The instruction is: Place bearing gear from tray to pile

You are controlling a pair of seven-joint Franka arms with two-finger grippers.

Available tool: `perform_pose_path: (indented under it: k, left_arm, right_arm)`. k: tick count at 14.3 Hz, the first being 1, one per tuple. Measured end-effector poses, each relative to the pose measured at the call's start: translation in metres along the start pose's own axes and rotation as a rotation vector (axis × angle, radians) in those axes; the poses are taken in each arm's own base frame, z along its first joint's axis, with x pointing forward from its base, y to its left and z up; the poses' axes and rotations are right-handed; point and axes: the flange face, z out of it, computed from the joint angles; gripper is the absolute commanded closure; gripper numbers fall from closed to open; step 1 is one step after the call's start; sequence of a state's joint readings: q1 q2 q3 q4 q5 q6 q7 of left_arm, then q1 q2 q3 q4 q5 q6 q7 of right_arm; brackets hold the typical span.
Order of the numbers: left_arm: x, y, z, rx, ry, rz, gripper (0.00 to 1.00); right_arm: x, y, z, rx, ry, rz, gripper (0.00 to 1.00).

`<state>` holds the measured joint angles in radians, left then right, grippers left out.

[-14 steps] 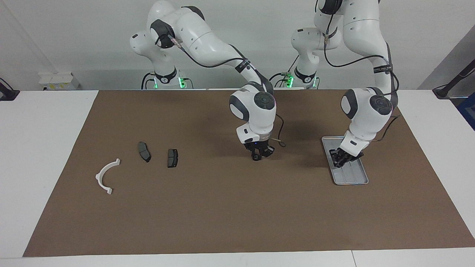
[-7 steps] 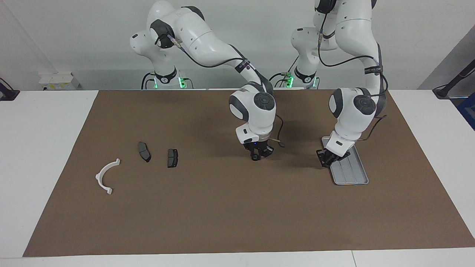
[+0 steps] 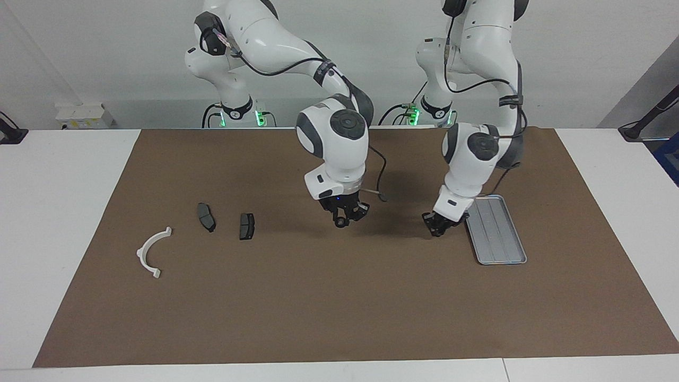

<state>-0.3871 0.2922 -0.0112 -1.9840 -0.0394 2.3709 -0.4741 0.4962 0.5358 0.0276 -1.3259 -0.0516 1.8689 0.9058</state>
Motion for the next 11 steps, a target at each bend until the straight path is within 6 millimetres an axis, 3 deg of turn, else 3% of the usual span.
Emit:
perform_pose_path:
  k: [3,5,8,11]
  left_arm:
    - [-0.044,0.086,0.005,0.018,-0.016,-0.034,1.0]
    - [-0.052,0.128,0.008,0.037,0.004,-0.056,1.0]
    - [-0.065,0.169,0.007,0.045,-0.001,-0.06,1.0]
    - [-0.074,0.186,0.005,0.041,0.009,-0.066,1.0]
  right_arm:
    - [0.044,0.056,-0.029,-0.014,-0.01,-0.148,1.0]
    - [0.08,0.1,-0.033,-0.018,-0.016,-0.246,1.0]
    - [0.125,0.161,-0.027,-0.022,-0.03,-0.362,1.0]
    - [0.155,0.208,-0.016,-0.018,-0.029,-0.456,1.0]
